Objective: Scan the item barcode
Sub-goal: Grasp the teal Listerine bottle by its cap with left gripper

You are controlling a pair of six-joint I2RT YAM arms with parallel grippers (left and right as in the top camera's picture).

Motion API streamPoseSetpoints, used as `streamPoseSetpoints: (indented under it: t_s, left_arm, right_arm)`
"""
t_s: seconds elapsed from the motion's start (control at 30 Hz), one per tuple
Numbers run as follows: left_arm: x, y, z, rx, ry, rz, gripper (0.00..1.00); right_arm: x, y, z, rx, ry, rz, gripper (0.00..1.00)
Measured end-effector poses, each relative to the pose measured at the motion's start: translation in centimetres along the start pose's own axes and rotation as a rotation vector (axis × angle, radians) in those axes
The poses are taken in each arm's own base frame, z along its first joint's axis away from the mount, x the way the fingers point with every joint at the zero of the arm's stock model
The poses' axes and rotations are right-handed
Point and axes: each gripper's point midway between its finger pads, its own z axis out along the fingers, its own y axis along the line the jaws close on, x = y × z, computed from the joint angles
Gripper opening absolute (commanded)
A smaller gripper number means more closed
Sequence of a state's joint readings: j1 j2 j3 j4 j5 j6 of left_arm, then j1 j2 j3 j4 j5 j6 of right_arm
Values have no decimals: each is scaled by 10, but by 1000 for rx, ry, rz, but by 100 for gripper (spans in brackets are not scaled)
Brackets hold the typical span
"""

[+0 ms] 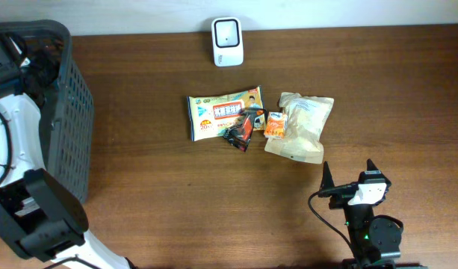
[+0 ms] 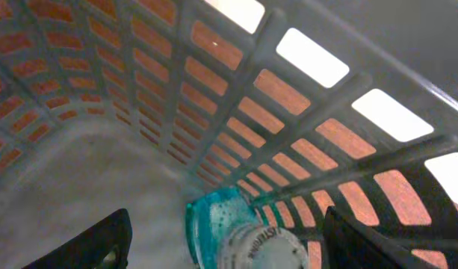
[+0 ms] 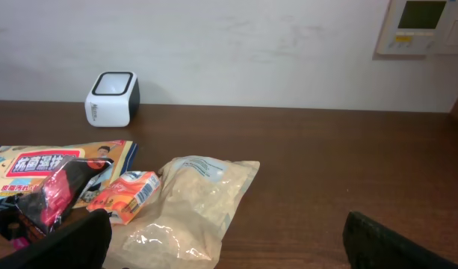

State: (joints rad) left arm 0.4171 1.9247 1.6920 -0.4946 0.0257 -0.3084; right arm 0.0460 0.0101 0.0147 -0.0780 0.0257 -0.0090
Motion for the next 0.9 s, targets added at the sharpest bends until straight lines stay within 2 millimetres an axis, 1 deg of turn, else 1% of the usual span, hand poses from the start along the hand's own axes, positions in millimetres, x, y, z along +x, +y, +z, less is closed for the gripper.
streamPoseSetpoints:
  t_s: [0.27, 0.4, 0.47, 0.53, 0.6, 0.67, 0.73, 0.8, 0.83, 0.87, 0.9]
  left_arm:
    - [5, 3, -3, -9, 23, -2, 80]
    - [6, 2, -2, -5, 27, -2, 73]
    - [7, 0, 2, 9, 28, 2, 64]
    - [13, -4, 13, 26, 44, 9, 63]
    - [18, -5, 21, 34, 51, 30, 66]
    - [22, -4, 26, 34, 65, 62, 66]
    - [23, -4, 26, 35, 64, 96, 64]
    - [22, -4, 26, 37, 62, 129, 56]
    - [22, -4, 26, 40, 60, 144, 50]
    - [21, -5, 26, 42, 57, 156, 46]
    - [21, -5, 26, 42, 56, 159, 44]
  right_arm:
    - [0, 0, 0, 0, 0, 1, 99]
    - [0, 0, 0, 0, 0, 0, 99]
    - [0, 0, 0, 0, 0, 0, 98]
    - [0, 0, 0, 0, 0, 0, 99]
    - [0, 0, 0, 0, 0, 0, 99]
    - [0, 0, 0, 0, 0, 1, 99]
    - [0, 0, 0, 0, 0, 1, 98]
    - [0, 0, 0, 0, 0, 1, 99]
    - [0, 0, 0, 0, 0, 0, 99]
    - [0, 0, 0, 0, 0, 0, 98]
    - [0, 0, 0, 0, 0, 0, 98]
